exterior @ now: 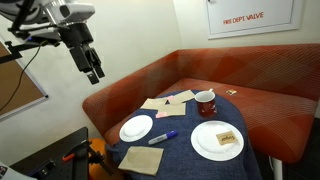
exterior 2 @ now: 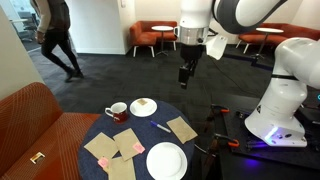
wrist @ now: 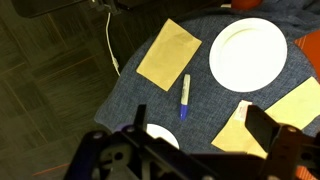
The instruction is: Put the marker in the mug
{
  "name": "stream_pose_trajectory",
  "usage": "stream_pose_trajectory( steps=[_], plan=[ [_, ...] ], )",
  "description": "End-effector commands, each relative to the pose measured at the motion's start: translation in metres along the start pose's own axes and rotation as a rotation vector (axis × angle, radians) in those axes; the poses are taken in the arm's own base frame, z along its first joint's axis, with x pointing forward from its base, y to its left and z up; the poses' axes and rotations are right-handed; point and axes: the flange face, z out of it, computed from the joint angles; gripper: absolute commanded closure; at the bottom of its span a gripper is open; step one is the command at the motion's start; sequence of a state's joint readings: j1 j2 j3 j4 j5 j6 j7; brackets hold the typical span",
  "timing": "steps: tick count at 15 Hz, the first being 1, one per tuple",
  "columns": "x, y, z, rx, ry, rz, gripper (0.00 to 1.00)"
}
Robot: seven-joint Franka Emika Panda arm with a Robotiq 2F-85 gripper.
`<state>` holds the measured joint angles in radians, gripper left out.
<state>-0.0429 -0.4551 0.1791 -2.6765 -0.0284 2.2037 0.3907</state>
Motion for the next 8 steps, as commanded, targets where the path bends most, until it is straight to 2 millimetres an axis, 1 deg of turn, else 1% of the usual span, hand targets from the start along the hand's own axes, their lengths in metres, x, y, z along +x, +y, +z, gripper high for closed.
stream_pose_trajectory(
  steps=[1,8],
  plan=[
    [0.002,-0.006,0.031,0.021,-0.005,0.059,0.00],
    [0.004,-0.016,0.087,0.063,0.025,0.154,0.00]
  ],
)
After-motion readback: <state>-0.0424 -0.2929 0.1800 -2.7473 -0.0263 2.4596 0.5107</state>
